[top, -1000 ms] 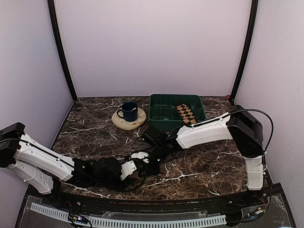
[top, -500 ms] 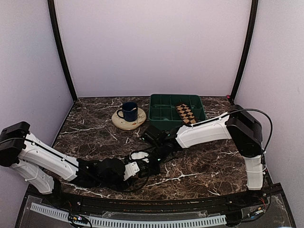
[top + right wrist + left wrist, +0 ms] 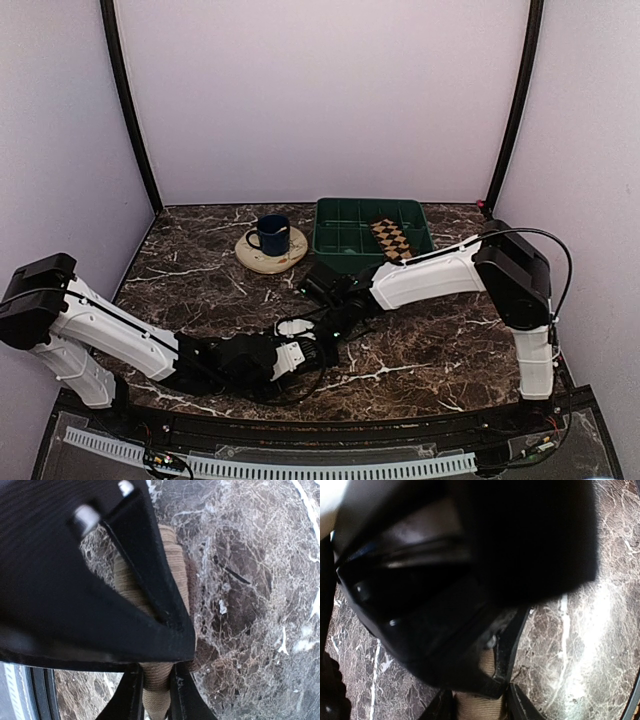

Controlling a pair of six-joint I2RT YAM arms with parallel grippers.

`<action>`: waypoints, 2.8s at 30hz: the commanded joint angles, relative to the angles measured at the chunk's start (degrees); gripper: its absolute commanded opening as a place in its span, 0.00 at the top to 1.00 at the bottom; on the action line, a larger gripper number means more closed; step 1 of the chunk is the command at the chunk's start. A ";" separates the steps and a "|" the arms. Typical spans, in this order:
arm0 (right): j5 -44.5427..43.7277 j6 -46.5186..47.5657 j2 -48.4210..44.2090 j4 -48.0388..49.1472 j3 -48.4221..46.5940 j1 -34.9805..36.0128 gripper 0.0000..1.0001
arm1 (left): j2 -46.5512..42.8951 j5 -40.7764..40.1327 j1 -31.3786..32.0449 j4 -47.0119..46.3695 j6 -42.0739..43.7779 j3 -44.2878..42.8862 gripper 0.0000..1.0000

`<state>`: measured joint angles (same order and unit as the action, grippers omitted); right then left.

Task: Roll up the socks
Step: Roll the sock at the center of the board.

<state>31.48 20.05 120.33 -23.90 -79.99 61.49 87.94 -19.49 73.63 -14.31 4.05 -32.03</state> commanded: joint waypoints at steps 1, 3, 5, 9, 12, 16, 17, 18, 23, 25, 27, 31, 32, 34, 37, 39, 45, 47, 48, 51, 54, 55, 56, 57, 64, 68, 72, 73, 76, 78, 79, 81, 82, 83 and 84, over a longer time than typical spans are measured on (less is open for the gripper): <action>-1.37 0.03 3.87 -8.68 1.49 0.65 1.00 | 2.11 -1.18 0.13 4.76 -0.81 -1.76 0.62; -1.29 0.20 3.86 -8.92 1.58 0.54 1.00 | 2.72 -1.73 0.18 5.86 -2.05 -2.16 0.62; -1.19 0.34 3.77 -9.12 1.67 0.47 1.00 | 3.08 -2.36 0.20 7.35 -3.38 -2.74 0.62; -1.11 0.65 3.68 -9.63 1.68 0.25 1.00 | 2.99 -3.18 0.16 9.82 -6.05 -3.56 0.62; -0.87 0.69 3.52 -9.74 1.76 0.12 1.00 | 2.90 -3.45 0.20 11.75 -7.82 -4.04 0.62; -0.66 0.69 3.47 -10.02 1.85 0.11 1.00 | 3.36 -3.88 0.20 14.40 -9.91 -4.78 0.61; -0.64 0.77 3.42 -10.01 1.93 0.12 1.00 | 3.47 -3.85 0.17 14.74 -10.28 -4.81 0.61; -0.58 0.77 3.35 -10.06 1.94 0.12 1.00 | 3.55 -3.74 0.20 14.92 -10.45 -4.75 0.61; -0.58 0.78 3.18 -10.36 2.02 0.03 1.00 | 3.90 -3.69 0.19 16.76 -11.27 -5.14 0.61; -0.54 0.69 3.02 -10.37 2.20 -0.02 1.00 | 3.83 -3.42 0.15 16.99 -11.55 -5.06 0.61; -0.53 0.64 2.98 -10.61 2.20 -0.10 1.00 | 3.89 -2.86 0.20 17.23 -11.73 -5.20 0.61; -0.52 0.73 2.72 -10.96 2.20 -0.21 1.00 | 5.22 -1.55 0.20 18.27 -11.57 -6.23 0.61; -0.42 0.73 2.59 -11.01 2.20 -0.28 1.00 | 5.53 -1.12 0.14 18.33 -11.29 -6.35 0.61; -0.32 0.84 2.60 -11.27 2.12 -0.33 1.00 | 6.35 -0.55 0.18 18.29 -10.69 -6.67 0.61; -0.09 0.84 2.73 -11.57 2.19 -0.32 1.00 | 7.26 0.35 0.20 18.13 -9.69 -7.13 0.61; 0.18 0.81 2.71 -11.65 2.35 -0.33 1.00 | 7.91 1.20 0.20 17.92 -9.17 -7.29 0.61; 0.77 1.27 2.59 -12.76 2.55 -0.41 1.00 | 10.32 2.96 0.18 18.66 -8.76 -8.49 0.61; 1.00 1.30 2.40 -13.14 2.55 -0.62 1.00 | 11.14 3.41 0.20 18.84 -8.52 -9.02 0.62; 1.04 1.30 2.25 -13.24 2.55 -0.74 1.00 | 11.60 3.71 0.13 18.87 -8.35 -9.21 0.62; 1.34 1.38 2.10 -13.88 2.30 -1.08 1.00 | 12.86 4.21 0.16 19.12 -7.91 -9.90 0.62; 1.27 1.52 2.29 -14.30 2.13 -1.27 1.00 | 13.34 4.87 0.03 19.23 -7.49 -10.22 0.62; 1.33 1.58 2.40 -14.46 2.07 -1.35 1.00 | 13.51 5.38 0.09 19.35 -7.34 -10.44 0.62; 1.35 1.76 2.51 -14.69 2.03 -1.45 1.00 | 13.91 5.82 0.10 19.65 -7.24 -10.73 0.62; 1.36 1.87 2.53 -14.85 1.95 -1.65 1.00 | 14.31 6.15 0.07 20.04 -7.14 -11.11 0.62; 1.99 2.36 1.84 -16.00 2.20 -3.37 1.00 | 15.91 8.10 0.11 20.81 -5.48 -12.63 0.62; 1.92 2.51 1.75 -16.36 2.21 -3.56 1.00 | 16.78 8.46 0.01 21.22 -4.59 -13.39 0.65; 2.04 2.28 1.46 -16.18 2.74 -3.79 1.00 | 17.25 9.08 -0.15 21.44 -4.41 -13.71 0.79; 2.16 2.08 1.34 -15.97 3.01 -3.90 1.00 | 17.38 9.03 -0.16 21.54 -4.45 -13.86 0.85; 2.65 1.61 0.90 -15.26 3.64 -4.25 0.98 | 17.89 9.36 -0.17 21.99 -4.59 -14.21 0.93; 2.91 1.34 0.79 -14.95 3.77 -4.36 0.95 | 18.36 9.80 -0.17 22.36 -4.79 -14.60 0.95; 2.99 1.20 0.70 -14.79 3.90 -4.37 0.93 | 18.52 10.09 -0.19 22.52 -4.83 -14.63 0.97; 3.31 0.84 0.54 -14.35 4.11 -4.45 0.87 | 18.75 10.60 -0.16 22.76 -4.91 -14.81 1.00; 3.58 0.66 0.53 -14.10 4.25 -4.53 0.85 | 18.83 10.84 -0.19 22.80 -4.96 -14.82 1.00; 3.86 0.49 0.56 -13.82 4.49 -4.54 0.83 | 18.91 11.31 -0.15 22.93 -4.98 -14.90 1.00; 4.16 0.27 0.52 -13.52 4.75 -4.62 0.82 | 19.12 11.66 -0.15 23.11 -5.01 -15.03 1.00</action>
<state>38.96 24.21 119.33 -34.33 -77.91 54.61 99.81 -16.08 74.15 -1.48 -1.93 -48.58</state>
